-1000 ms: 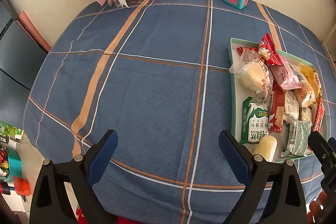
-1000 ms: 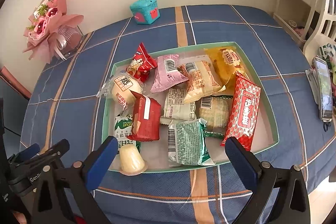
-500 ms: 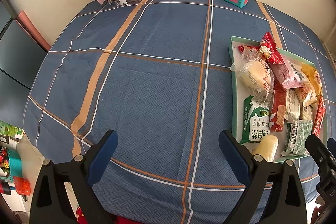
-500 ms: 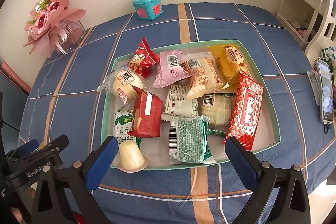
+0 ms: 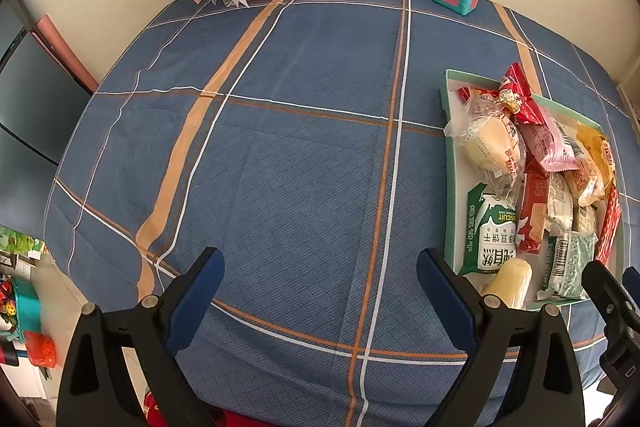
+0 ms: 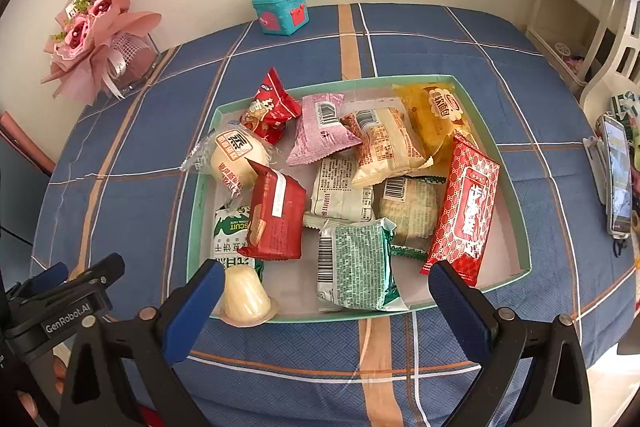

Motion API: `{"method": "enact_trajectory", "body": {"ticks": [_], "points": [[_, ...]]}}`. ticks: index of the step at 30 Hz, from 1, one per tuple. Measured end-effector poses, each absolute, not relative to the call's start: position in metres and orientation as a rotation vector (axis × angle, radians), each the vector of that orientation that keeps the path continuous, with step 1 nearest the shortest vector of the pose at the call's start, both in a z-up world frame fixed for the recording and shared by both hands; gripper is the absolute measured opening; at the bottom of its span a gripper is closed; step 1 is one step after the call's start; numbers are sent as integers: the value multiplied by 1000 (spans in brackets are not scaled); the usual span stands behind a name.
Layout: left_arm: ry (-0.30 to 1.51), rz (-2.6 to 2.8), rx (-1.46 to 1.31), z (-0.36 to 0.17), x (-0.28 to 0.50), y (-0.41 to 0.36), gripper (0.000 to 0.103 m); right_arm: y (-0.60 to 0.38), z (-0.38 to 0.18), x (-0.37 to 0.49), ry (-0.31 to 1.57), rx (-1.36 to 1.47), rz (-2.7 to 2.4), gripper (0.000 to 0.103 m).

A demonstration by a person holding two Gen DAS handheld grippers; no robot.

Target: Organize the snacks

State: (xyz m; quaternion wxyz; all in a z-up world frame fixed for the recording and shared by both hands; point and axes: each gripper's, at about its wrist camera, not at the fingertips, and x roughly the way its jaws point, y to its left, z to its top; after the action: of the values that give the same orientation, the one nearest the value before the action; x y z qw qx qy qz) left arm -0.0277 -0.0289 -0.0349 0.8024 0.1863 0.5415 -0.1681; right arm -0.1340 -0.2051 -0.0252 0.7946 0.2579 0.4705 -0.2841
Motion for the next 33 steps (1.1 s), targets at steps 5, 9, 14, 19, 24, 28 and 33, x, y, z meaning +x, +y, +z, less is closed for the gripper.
{"method": "enact_trajectory", "body": {"ticks": [5,9,14,19,24,28,33], "points": [[1161,-356,400,-35,-26,-27,97,-205,-25,-133,1012,553,-602,103],[1152,-356,404,-34,-28,-28,97,-204,-26,-133,1015,548,-595,103],[1152,-356,408,-33,-29,-28,97,-204,-26,-132,1019,543,-588,103],[1144,-356,402,-31,-28,-28,97,-203,-27,-131,1021,540,-585,103],[1139,-358,410,-30,-29,-29,97,-203,-27,-131,1022,541,-585,103],[1146,-364,405,-30,-29,-30,97,-203,-27,-131,1023,540,-584,103],[1149,-352,387,-30,-27,-28,97,-202,-27,-131,1023,541,-584,103]]}}
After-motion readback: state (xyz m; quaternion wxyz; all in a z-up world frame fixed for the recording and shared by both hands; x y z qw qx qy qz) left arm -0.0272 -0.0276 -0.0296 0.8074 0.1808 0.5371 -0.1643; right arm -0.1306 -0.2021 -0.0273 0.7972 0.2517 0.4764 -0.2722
